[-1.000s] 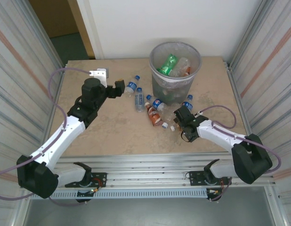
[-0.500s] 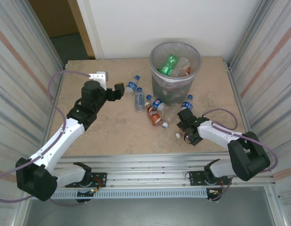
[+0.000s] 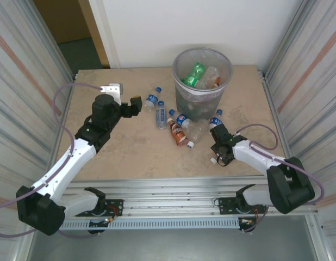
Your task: Put the plastic bottles in the bin
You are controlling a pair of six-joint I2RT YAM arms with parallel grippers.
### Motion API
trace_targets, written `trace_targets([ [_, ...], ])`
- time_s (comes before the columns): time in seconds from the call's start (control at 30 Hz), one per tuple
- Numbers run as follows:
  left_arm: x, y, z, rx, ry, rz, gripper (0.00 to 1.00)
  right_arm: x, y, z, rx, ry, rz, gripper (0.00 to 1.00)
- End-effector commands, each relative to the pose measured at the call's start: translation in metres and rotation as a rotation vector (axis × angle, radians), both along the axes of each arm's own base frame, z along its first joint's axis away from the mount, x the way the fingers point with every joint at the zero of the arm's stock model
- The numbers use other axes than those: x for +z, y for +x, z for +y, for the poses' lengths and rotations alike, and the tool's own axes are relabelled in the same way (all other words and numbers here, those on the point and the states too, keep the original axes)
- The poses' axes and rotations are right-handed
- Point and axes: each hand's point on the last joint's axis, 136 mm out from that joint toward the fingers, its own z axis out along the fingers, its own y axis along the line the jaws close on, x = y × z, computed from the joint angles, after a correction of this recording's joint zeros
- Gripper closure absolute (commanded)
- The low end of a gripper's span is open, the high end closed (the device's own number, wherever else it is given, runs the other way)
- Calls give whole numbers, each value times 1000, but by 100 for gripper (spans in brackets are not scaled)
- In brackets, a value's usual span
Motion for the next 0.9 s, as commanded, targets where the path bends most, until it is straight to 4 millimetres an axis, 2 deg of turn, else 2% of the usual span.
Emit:
trace_targets([
  [0.0,-3,-4,10,37,6,1,1,34,-1,-21,69,-119,-34,49],
  [0.17,-7,-6,14,50,13,9,1,93,5,-45,130,-210,-135,48],
  [0.27,-7,-8,14,51,9,10,1,132,16,-52,183,-234,-204,47],
  [0.33,-7,-8,14,50,10,10,1,167,24,-52,224,-240,-289,47],
  [0.43,-5,-8,13,44,10,11,1,217,41,-44,319,-249,-389,46],
  [0.6,-9,-8,10,35,-6,31,1,287,82,-16,481,-246,-516,45],
  [0.73,-14,-8,4,12,-33,51,1,325,121,7,553,-212,-596,45],
  [0.87,-20,-7,-3,-13,-59,78,1,345,160,29,579,-153,-674,45],
])
